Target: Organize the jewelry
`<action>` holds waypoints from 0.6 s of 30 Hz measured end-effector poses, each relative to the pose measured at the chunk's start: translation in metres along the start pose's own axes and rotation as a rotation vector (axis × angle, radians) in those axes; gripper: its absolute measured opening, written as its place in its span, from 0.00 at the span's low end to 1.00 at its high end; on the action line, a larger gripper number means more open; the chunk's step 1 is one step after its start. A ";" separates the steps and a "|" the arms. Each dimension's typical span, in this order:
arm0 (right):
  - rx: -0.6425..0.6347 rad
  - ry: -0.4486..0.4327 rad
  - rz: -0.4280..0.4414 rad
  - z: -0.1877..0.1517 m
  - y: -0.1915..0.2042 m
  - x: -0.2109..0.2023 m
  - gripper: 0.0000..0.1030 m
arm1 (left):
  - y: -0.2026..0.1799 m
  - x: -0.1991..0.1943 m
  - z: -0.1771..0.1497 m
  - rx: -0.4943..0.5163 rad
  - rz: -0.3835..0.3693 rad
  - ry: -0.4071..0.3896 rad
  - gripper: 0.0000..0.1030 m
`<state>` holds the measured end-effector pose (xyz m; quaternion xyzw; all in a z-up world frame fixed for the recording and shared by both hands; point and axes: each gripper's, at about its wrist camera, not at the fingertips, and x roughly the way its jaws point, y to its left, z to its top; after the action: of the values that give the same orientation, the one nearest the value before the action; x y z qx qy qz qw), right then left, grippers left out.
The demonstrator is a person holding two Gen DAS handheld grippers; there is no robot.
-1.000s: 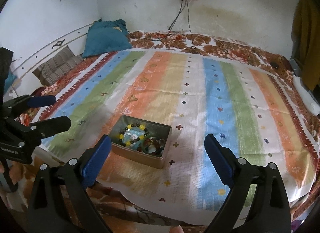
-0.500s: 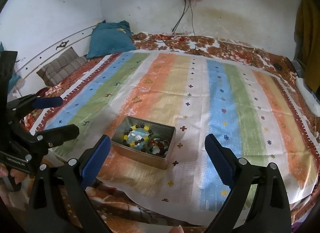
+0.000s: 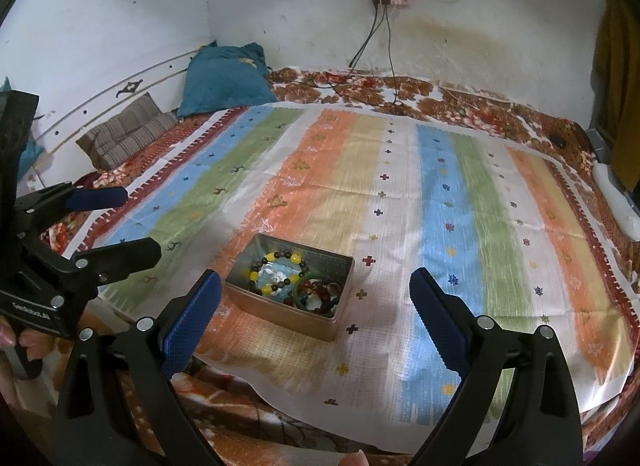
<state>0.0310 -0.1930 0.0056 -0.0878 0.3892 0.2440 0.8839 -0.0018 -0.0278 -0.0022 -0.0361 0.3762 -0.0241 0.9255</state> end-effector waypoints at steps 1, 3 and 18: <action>-0.002 -0.003 -0.002 0.000 0.000 0.000 0.93 | -0.001 0.000 0.000 0.004 0.001 0.000 0.95; -0.003 -0.007 -0.004 0.000 0.001 -0.002 0.93 | -0.002 0.000 0.000 0.007 0.006 0.000 0.95; -0.003 -0.017 0.007 0.000 0.000 -0.005 0.94 | -0.007 0.000 0.000 0.025 -0.002 -0.012 0.95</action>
<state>0.0278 -0.1945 0.0097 -0.0857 0.3817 0.2486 0.8861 -0.0024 -0.0348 -0.0018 -0.0252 0.3701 -0.0296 0.9282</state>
